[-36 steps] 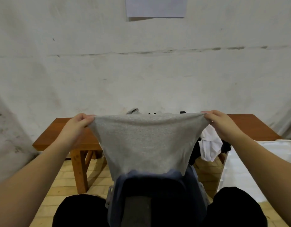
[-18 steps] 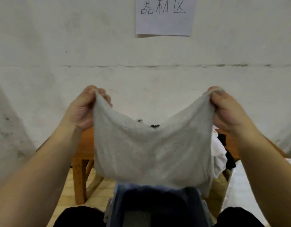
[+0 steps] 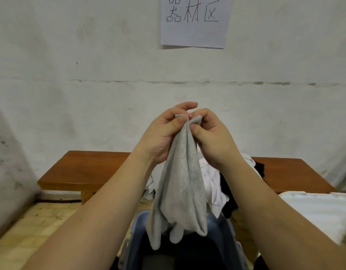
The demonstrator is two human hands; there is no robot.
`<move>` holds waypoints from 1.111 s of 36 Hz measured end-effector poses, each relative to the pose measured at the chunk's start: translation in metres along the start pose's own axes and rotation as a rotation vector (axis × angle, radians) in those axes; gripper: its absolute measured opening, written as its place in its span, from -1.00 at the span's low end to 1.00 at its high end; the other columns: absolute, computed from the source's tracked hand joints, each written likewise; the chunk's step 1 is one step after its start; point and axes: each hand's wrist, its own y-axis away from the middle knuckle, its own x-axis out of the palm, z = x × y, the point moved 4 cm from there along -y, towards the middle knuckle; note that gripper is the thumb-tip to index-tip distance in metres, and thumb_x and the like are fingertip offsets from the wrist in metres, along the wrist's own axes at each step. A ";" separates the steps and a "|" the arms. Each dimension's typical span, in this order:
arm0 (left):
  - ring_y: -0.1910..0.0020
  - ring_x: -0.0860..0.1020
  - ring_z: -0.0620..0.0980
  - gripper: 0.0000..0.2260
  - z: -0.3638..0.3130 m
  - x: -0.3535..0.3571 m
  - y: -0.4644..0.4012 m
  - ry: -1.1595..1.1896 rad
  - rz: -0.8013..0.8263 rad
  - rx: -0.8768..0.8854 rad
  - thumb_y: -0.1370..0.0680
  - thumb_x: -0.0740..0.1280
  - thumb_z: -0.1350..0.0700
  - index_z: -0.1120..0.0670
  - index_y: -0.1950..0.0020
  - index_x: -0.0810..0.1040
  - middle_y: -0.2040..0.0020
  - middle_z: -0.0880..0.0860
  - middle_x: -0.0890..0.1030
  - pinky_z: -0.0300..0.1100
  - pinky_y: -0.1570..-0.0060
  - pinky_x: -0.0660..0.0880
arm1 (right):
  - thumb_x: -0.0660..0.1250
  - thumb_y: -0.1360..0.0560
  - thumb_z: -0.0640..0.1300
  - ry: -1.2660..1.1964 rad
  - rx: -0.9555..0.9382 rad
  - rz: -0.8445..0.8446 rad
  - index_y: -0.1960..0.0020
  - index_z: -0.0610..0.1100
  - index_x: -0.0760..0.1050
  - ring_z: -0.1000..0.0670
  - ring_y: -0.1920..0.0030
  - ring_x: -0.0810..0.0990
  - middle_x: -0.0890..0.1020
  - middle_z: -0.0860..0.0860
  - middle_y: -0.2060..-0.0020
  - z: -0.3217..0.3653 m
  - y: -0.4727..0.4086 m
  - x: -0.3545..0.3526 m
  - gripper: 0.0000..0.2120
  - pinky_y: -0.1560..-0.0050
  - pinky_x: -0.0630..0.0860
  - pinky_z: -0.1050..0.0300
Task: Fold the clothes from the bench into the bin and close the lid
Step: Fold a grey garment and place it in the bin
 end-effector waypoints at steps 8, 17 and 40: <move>-0.18 0.58 0.10 -0.20 0.004 -0.015 0.000 -0.311 -0.103 -0.066 -0.19 0.59 -0.31 -0.11 -0.32 0.38 -0.23 0.03 0.56 0.05 -0.25 0.46 | 0.27 -0.52 -0.33 0.015 0.076 0.104 -0.12 0.04 0.55 -0.13 -0.27 0.56 0.62 -0.06 -0.19 -0.006 -0.006 -0.008 -0.68 -0.37 0.43 -0.17; -0.34 0.42 -0.14 -0.33 -0.003 -0.036 0.007 -0.698 -0.109 -0.248 -0.29 0.44 -0.27 -0.20 -0.35 0.35 -0.35 -0.17 0.41 -0.13 -0.27 0.42 | 0.28 -0.55 -0.39 0.319 0.249 0.243 0.01 -0.07 0.54 0.23 0.10 0.59 0.65 0.24 0.20 -0.010 -0.003 -0.014 -0.77 0.03 0.47 0.35; 0.24 0.54 -0.02 -0.89 -0.007 -0.096 0.074 -1.132 -0.403 -0.436 -0.54 0.39 0.06 0.09 0.08 0.63 0.19 0.07 0.64 -0.15 0.23 0.46 | 0.50 -0.45 -0.11 0.608 0.326 0.040 0.12 0.00 0.47 0.11 0.19 0.53 0.56 0.09 0.24 -0.024 -0.010 -0.084 -0.81 0.05 0.45 0.16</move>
